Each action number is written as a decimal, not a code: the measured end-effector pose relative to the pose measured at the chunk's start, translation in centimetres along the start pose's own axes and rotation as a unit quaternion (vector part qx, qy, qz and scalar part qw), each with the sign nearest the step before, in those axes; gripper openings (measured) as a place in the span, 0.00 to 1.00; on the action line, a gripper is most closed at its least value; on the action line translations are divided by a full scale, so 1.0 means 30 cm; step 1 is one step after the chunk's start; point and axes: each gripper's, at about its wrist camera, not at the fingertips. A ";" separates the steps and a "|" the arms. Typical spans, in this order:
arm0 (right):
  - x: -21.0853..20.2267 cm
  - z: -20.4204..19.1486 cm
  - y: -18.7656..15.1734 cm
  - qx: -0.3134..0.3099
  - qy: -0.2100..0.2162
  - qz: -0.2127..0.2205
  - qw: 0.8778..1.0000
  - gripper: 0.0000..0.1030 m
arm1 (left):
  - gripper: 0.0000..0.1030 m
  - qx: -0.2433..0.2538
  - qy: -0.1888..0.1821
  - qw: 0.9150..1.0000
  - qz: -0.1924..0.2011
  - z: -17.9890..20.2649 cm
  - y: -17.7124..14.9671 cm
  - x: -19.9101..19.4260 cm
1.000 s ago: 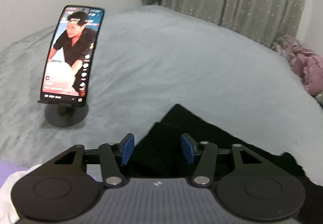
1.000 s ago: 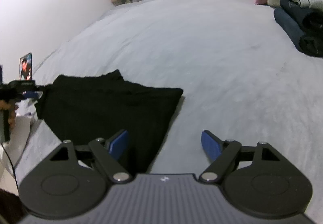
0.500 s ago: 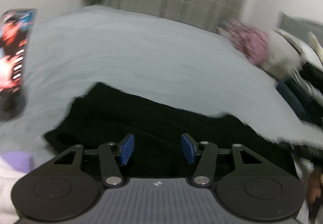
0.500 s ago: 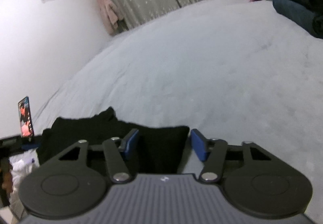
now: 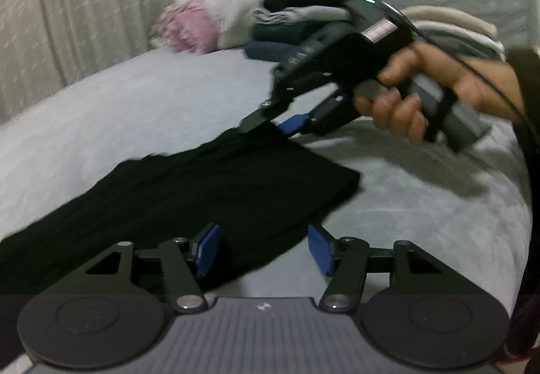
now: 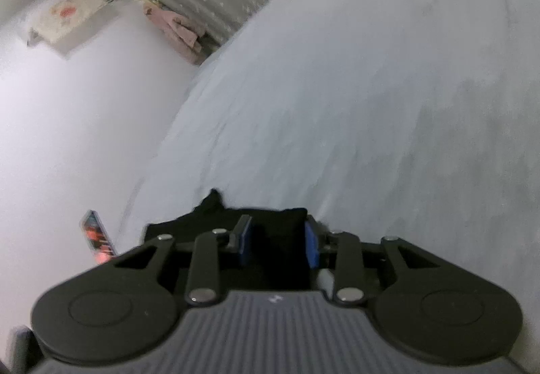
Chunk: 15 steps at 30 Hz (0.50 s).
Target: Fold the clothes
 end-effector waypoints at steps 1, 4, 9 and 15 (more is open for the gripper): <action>-0.008 0.009 0.006 0.015 0.002 -0.017 1.000 0.33 | 0.57 0.012 0.000 1.000 0.002 0.011 0.005 0.012; -0.050 0.032 0.003 0.044 0.008 -0.069 0.997 0.36 | 0.58 0.051 -0.005 0.999 0.007 0.054 0.022 0.057; -0.140 0.040 -0.052 0.028 0.010 -0.135 0.990 0.38 | 0.58 0.076 -0.014 0.997 0.008 0.092 0.047 0.111; -0.105 0.042 -0.097 0.058 0.051 -0.187 0.979 0.32 | 0.58 0.110 -0.004 0.994 0.013 0.157 0.076 0.158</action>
Point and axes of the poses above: each gripper's, at about its wrist camera, not at the fingertips, and x roughly the way its jaws point, z to its right, y to its top, and after that the axes turned 5 degrees about -y, right-handed
